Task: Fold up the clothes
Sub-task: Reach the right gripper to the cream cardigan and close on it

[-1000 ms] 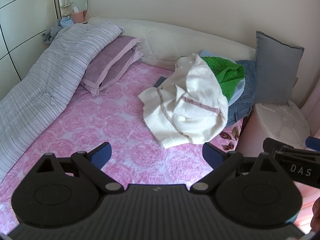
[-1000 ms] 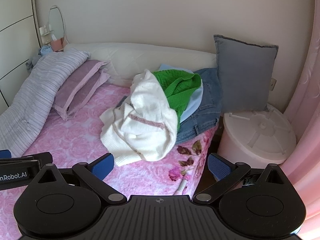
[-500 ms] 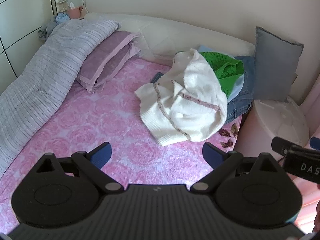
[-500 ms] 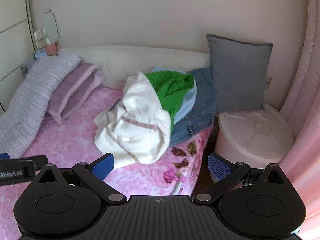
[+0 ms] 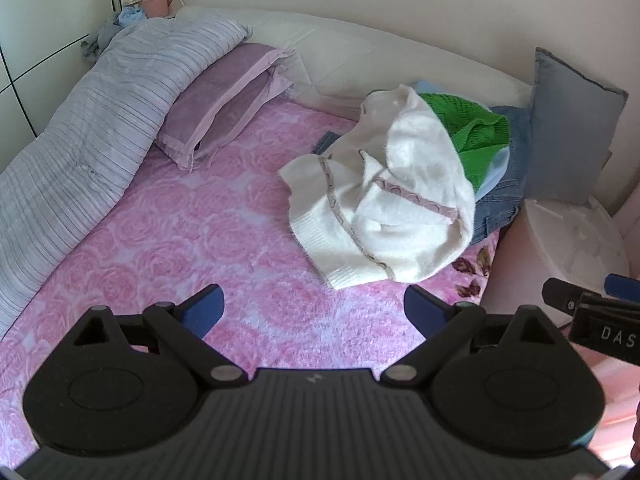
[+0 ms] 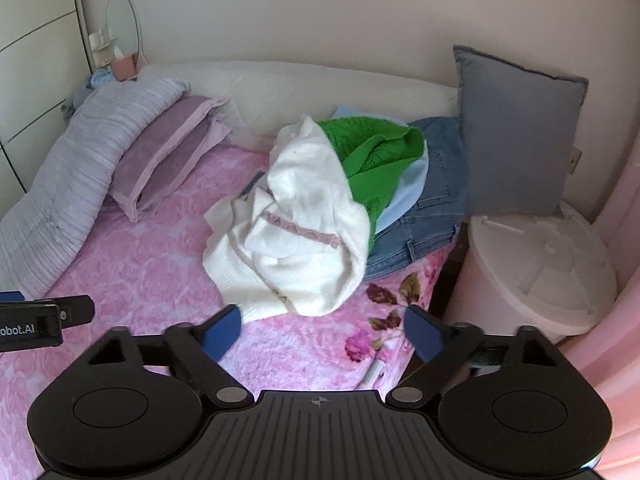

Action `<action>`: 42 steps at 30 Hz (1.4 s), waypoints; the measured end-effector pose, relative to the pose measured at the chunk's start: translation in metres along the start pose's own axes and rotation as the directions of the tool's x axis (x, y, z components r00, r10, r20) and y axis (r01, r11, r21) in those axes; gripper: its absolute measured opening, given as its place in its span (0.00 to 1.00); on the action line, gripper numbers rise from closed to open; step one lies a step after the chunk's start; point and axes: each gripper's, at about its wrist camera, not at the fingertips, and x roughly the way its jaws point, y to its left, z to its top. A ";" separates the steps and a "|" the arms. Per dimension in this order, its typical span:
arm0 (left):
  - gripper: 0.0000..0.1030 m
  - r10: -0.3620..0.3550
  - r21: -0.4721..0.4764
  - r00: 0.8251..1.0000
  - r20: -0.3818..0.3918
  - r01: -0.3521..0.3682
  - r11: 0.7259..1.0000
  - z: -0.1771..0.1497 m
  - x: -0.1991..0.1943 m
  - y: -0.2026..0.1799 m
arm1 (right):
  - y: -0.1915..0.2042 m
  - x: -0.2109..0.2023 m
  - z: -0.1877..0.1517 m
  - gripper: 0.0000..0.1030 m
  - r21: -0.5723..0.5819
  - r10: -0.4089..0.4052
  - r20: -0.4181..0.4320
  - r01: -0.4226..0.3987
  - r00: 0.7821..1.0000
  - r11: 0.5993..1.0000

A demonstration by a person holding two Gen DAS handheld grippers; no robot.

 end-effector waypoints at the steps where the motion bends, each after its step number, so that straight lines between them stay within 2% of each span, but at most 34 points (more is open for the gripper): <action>1: 0.91 -0.002 -0.002 1.000 -0.003 0.002 1.000 0.002 0.004 0.000 | -0.001 0.004 0.002 0.78 -0.002 0.001 -0.007 -0.001 1.000 1.000; 8: 0.87 -0.023 -0.008 0.999 -0.038 0.023 1.000 0.019 0.043 -0.010 | -0.017 0.041 0.017 0.78 -0.015 0.010 -0.047 -0.011 0.999 1.000; 13: 0.84 -0.044 -0.017 0.996 -0.075 0.043 0.999 0.032 0.079 -0.019 | -0.030 0.071 0.030 0.78 -0.033 0.029 -0.039 -0.030 0.999 0.999; 18: 0.75 -0.066 -0.068 0.989 -0.131 0.058 0.996 0.048 0.118 -0.023 | -0.049 0.105 0.046 0.78 -0.016 0.060 -0.037 -0.061 0.997 0.998; 30: 0.75 -0.063 -0.094 0.981 -0.184 0.046 0.995 0.089 0.192 -0.036 | -0.078 0.185 0.089 0.78 -0.054 0.126 -0.072 -0.130 0.989 0.990; 42: 0.75 -0.040 -0.122 0.969 -0.245 0.010 0.992 0.118 0.265 -0.034 | -0.080 0.286 0.119 0.77 -0.125 0.125 -0.138 -0.143 0.982 0.982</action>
